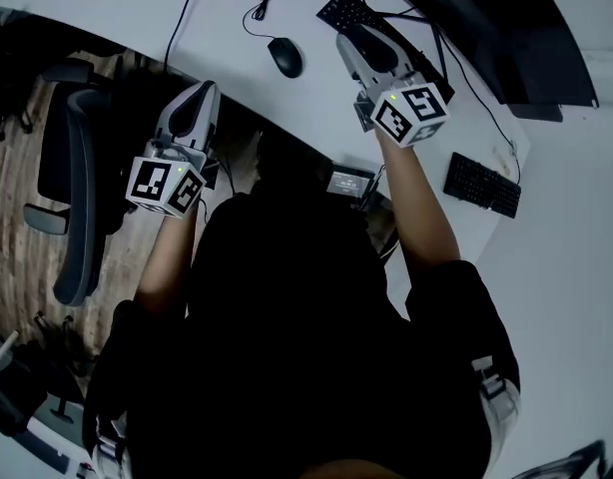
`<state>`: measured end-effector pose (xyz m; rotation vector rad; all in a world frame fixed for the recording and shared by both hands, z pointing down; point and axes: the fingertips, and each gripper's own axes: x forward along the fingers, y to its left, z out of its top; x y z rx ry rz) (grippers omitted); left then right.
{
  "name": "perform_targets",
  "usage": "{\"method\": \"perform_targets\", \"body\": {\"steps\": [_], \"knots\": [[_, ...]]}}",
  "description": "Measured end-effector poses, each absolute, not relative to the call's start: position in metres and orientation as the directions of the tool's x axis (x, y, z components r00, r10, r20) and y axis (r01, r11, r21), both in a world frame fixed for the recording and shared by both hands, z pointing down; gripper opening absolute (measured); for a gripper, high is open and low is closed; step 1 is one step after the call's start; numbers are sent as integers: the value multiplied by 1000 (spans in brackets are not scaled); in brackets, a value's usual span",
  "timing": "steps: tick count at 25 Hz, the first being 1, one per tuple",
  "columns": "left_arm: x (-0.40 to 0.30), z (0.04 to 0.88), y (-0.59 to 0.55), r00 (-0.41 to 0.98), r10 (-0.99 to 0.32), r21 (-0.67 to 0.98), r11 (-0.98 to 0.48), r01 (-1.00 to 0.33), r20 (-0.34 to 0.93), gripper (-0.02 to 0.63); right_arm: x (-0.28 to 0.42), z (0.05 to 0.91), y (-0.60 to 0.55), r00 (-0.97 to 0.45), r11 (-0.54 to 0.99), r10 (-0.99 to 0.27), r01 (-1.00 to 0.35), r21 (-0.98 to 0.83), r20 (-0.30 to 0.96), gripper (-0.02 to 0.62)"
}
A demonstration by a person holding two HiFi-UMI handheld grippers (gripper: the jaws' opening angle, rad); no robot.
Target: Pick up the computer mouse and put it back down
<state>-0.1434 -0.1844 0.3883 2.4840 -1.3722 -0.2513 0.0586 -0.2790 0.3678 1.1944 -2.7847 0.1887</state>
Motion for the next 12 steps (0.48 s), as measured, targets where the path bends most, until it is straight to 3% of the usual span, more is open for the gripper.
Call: {"method": "perform_targets", "body": {"steps": [2,4,12], "knots": [[-135,385,-172,551,-834,346,-524,-778,-22,-5,72,333,-248,-686,684,-725,-728,-51,62,46],[-128,379,-159,569,-822,343,-544,-766,-33,-5,84,304,-217,-672,672,-740,-740,-23,-6,3],[-121,354,-116,590,-805,303,-579,-757,-65,-5,130,263,-115,-530,532,-840,-846,15,-113,3]]}}
